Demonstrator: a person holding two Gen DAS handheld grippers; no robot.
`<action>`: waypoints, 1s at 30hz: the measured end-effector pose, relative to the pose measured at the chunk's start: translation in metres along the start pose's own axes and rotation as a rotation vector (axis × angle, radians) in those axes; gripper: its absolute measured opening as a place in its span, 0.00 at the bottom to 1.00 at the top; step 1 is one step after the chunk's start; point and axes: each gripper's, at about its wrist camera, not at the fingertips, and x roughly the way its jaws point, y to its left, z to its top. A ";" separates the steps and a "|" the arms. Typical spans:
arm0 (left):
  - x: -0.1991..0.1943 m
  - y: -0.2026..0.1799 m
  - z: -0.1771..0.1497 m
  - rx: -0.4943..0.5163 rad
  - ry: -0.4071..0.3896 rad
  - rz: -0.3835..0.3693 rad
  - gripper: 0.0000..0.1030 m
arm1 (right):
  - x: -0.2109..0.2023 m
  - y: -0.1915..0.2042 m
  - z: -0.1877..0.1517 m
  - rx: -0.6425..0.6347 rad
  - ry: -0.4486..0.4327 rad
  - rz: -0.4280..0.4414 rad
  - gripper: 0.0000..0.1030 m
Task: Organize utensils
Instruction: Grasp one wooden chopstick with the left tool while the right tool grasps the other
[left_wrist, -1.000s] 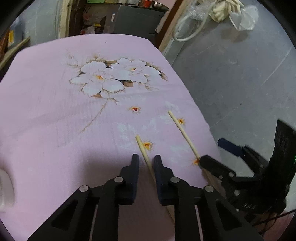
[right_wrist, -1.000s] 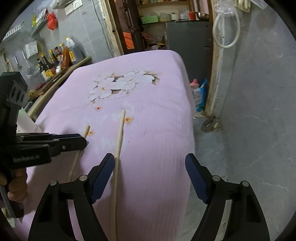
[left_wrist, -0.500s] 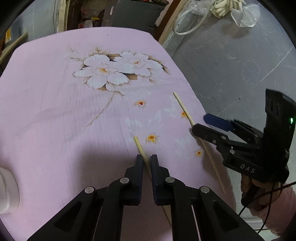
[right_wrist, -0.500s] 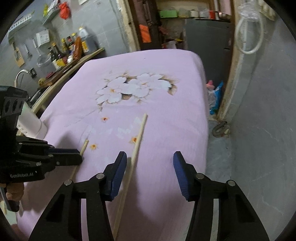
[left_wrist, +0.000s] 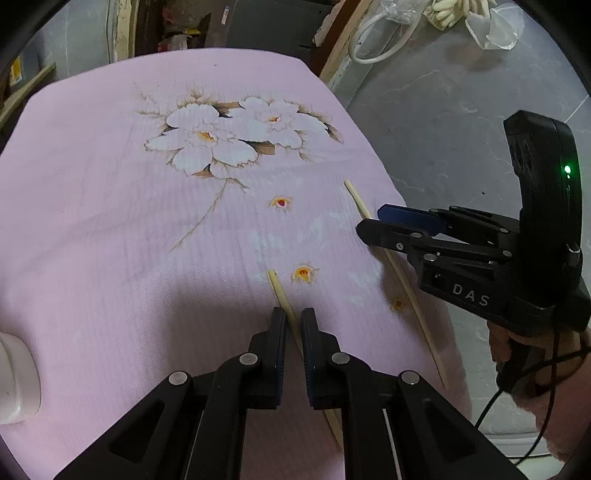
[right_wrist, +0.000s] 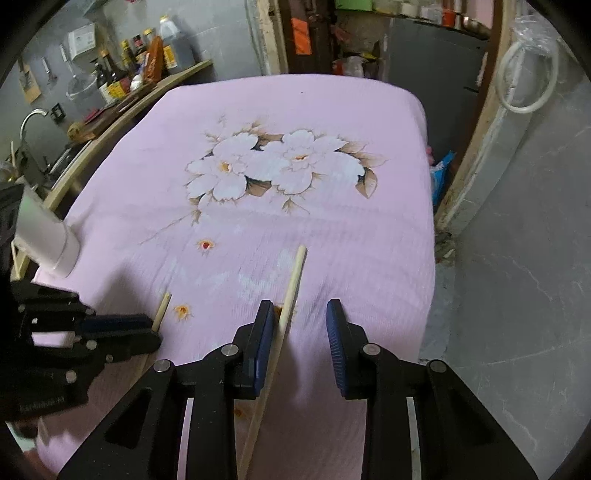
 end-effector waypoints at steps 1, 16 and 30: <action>0.000 -0.002 -0.002 0.007 -0.012 0.012 0.09 | -0.001 0.001 -0.002 0.013 -0.017 -0.005 0.24; -0.062 0.009 -0.010 -0.002 -0.159 -0.039 0.06 | -0.046 -0.025 -0.022 0.390 -0.257 0.260 0.04; -0.185 0.056 -0.013 -0.049 -0.437 -0.033 0.04 | -0.124 0.072 -0.001 0.306 -0.582 0.281 0.04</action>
